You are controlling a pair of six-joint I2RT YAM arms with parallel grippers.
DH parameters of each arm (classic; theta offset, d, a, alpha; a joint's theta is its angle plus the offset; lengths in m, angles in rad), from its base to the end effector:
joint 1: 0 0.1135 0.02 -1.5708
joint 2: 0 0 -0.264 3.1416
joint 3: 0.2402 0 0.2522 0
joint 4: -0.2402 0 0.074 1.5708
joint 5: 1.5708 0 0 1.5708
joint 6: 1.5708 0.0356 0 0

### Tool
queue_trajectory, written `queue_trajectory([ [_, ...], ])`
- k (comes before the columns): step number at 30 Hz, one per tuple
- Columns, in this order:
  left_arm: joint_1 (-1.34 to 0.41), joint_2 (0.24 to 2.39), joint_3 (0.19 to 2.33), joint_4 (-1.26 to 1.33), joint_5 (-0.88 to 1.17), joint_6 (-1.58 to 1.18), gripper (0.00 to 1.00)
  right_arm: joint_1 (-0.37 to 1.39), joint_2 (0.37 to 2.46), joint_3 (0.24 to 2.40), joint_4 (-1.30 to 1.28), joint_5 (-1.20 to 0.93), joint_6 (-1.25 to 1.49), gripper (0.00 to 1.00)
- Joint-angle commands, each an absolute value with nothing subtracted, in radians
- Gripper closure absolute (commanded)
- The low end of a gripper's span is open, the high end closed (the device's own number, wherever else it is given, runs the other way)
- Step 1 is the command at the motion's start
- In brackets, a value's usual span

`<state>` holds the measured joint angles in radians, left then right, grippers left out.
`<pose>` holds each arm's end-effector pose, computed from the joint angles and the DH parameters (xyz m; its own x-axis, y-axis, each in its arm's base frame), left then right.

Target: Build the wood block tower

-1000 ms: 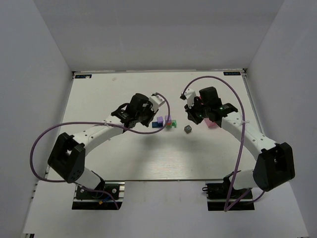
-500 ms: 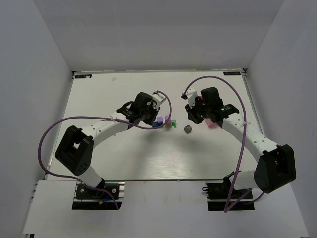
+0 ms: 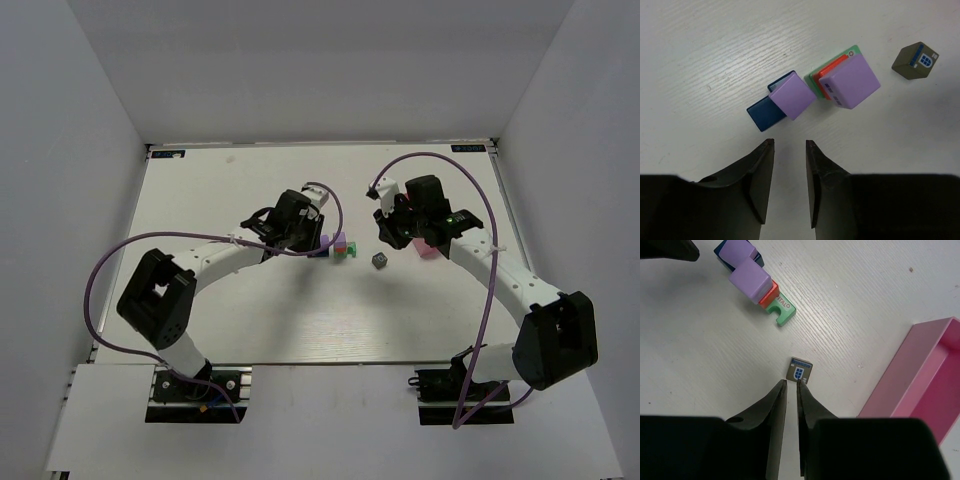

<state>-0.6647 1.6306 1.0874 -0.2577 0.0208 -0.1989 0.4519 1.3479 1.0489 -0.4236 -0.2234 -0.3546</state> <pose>0.2772 -0.2182 0.2231 -0.6781 0.2804 -0.6794 0.5041 0.8502 -0.1522 0.2619 0.1359 0.2843 -0.3582 -0.5502 -0.7543 -0.7461 0.6544 -0.1230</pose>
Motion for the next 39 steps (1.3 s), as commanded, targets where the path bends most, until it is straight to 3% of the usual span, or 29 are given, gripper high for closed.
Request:
queue_trajectory([
  [1, -0.669, 1.643, 1.101, -0.279, 0.002, -0.256, 0.58, 0.446, 1.335, 1.048, -0.396, -0.232, -0.347, 0.8],
  [9, -0.678, 1.654, 1.111, -0.29, -0.009, -0.256, 0.65, 0.446, 1.335, 1.045, -0.397, -0.236, -0.345, 0.8],
  [39, -0.687, 1.739, 1.167, -0.299, -0.078, -0.305, 0.65, 0.443, 1.325, 1.045, -0.4, -0.247, -0.342, 0.8],
])
